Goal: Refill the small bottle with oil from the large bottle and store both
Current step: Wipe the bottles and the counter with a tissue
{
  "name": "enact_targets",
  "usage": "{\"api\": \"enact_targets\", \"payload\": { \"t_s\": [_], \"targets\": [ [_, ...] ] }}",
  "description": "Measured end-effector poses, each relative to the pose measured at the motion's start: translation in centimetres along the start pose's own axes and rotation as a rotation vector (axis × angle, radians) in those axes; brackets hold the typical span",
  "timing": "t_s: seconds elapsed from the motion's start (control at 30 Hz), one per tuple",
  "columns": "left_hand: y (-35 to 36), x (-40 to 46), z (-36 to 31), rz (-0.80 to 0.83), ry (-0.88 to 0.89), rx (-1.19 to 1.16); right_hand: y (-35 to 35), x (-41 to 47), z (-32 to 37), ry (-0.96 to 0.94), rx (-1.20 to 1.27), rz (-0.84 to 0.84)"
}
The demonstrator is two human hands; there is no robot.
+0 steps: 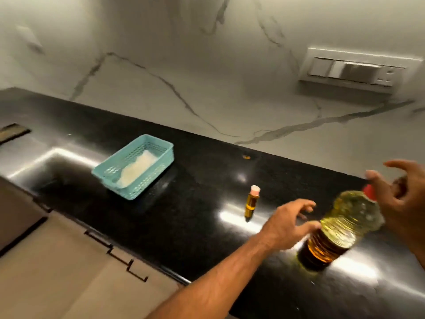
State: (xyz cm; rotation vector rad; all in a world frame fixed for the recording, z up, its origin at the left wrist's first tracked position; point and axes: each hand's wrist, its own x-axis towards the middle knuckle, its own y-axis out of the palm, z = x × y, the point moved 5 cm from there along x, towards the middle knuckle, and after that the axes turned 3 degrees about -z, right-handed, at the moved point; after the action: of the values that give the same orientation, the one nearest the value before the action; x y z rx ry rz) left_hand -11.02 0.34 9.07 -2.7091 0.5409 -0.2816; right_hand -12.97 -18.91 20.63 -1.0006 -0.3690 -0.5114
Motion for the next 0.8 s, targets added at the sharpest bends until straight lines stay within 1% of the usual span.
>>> {"api": "enact_targets", "payload": {
  "t_s": [0.07,0.13,0.17,0.2,0.23,0.3,0.33,0.37,0.4,0.43,0.5,0.57,0.63,0.7,0.8],
  "targets": [
    [-2.2,-1.9,1.5,-0.037,-0.032,-0.044,1.8,-0.5,3.0,-0.030,0.069,0.005],
    [-5.2,-3.8,3.8,-0.123,-0.087,-0.060,4.1,-1.8,7.4,-0.108,0.178,-0.012],
    [-6.7,-4.6,4.7,-0.195,-0.110,-0.046,5.0,-2.9,9.4,-0.142,0.204,0.020],
    [-9.3,-5.8,6.1,-0.325,-0.127,-0.008,7.2,-3.8,12.1,-0.217,0.235,0.070],
    [-12.0,-7.0,7.3,-0.461,-0.138,0.060,8.9,-4.6,14.2,-0.256,0.274,0.112],
    [-17.0,-8.6,8.3,-0.699,-0.137,0.295,11.5,-5.3,16.0,-0.212,0.343,0.171],
    [-20.2,-9.6,9.1,-0.789,-0.163,0.460,13.7,-5.5,17.3,-0.208,0.377,0.216],
    [-23.3,-10.6,10.0,-0.833,-0.210,0.612,16.1,-5.9,18.4,-0.201,0.413,0.257],
    [-26.1,-11.3,10.9,-0.831,-0.267,0.734,18.1,-6.3,19.5,-0.188,0.435,0.288],
    [-28.8,-11.8,12.2,-0.794,-0.335,0.831,19.9,-6.3,20.7,-0.184,0.448,0.310],
    [-33.1,-12.9,14.8,-0.678,-0.471,0.979,23.1,-6.3,23.0,-0.164,0.451,0.350],
    [-35.6,-14.0,17.1,-0.576,-0.553,1.091,26.2,-6.0,25.4,-0.134,0.462,0.415],
    [-36.8,-14.6,18.8,-0.469,-0.580,1.167,29.0,-5.7,27.2,-0.085,0.466,0.489],
    [-37.5,-14.7,19.6,-0.420,-0.544,1.213,31.4,-5.6,28.7,-0.022,0.486,0.546],
    [-37.4,-14.4,19.4,-0.366,-0.460,1.175,34.2,-5.3,30.7,0.053,0.501,0.602]
  ]
}}
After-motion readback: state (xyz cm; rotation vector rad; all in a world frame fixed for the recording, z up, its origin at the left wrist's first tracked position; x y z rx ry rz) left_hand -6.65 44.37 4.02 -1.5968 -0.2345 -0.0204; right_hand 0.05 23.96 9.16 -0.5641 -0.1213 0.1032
